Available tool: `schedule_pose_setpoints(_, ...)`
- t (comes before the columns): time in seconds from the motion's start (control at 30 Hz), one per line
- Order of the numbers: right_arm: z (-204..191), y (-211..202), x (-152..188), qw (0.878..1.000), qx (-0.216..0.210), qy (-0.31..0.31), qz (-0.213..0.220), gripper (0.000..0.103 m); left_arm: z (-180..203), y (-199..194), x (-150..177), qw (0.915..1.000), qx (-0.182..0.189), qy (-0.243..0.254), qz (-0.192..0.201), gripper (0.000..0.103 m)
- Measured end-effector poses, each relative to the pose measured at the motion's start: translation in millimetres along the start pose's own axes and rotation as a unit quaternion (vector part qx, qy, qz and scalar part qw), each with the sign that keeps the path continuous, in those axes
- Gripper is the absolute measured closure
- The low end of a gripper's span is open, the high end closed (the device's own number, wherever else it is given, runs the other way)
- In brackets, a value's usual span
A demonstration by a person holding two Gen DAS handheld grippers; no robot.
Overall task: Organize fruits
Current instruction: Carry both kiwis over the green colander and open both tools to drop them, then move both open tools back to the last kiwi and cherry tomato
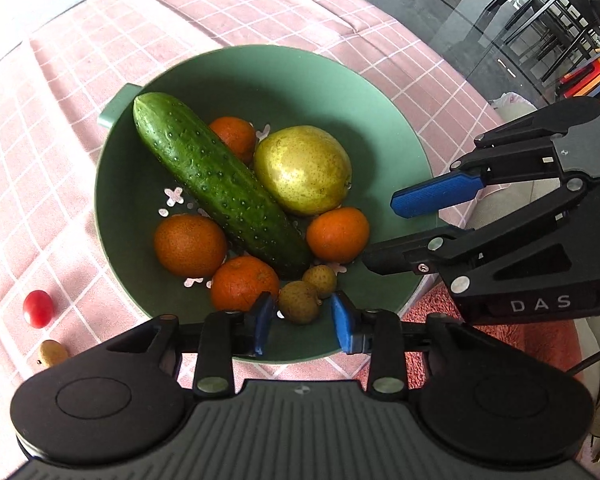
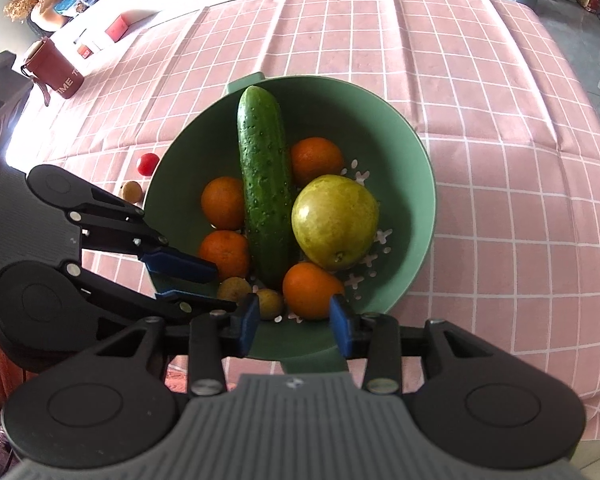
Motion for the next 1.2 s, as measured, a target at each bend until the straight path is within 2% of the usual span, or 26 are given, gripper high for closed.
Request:
schedule_pose_setpoints(0.27, -8, -19, 0, 1.000, 0.009, -0.003, 0.025, 0.062, 1, -37, 9, 0.9984, -0.031, 0.000, 0.046, 0.062)
schedule_pose_setpoints(0.43, -23, -36, 1, 0.998, 0.005, -0.008, 0.065, 0.053, -1, -66, 17, 0.9947, -0.067, -0.008, 0.078, 0.061)
schedule_pose_setpoints(0.6, -47, -47, 9, 0.994, -0.002, -0.008, 0.107, 0.052, -9, -95, 30, 0.9887, -0.097, -0.027, 0.111, 0.061)
schedule_pose_setpoints(0.73, -67, -49, 17, 0.991, -0.011, -0.004, 0.135, 0.052, -19, -115, 42, 0.9822, -0.124, -0.041, 0.135, 0.061)
schedule_pose_setpoints(0.83, -86, -48, 23, 0.987, -0.016, -0.001, 0.158, 0.052, -29, -127, 54, 0.9767, -0.131, -0.065, 0.157, 0.061)
schedule_pose_setpoints(1.03, -124, -44, 36, 0.978, -0.015, -0.011, 0.208, 0.052, -55, -149, 80, 0.9625, -0.145, -0.111, 0.200, 0.061)
schedule_pose_setpoints(1.2, -153, -34, 44, 0.969, -0.011, -0.024, 0.244, 0.052, -73, -160, 103, 0.9464, -0.165, -0.149, 0.234, 0.061)
Point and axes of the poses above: each gripper's, at about its wrist camera, not at the fingertips, and y roughly the way its jaws point, z to its right, x to its underside, the point moved 3 cm from there along y, roughly the way its jaws point, and after that the axes turned 9 degrees about z, right-handed, at the moved point
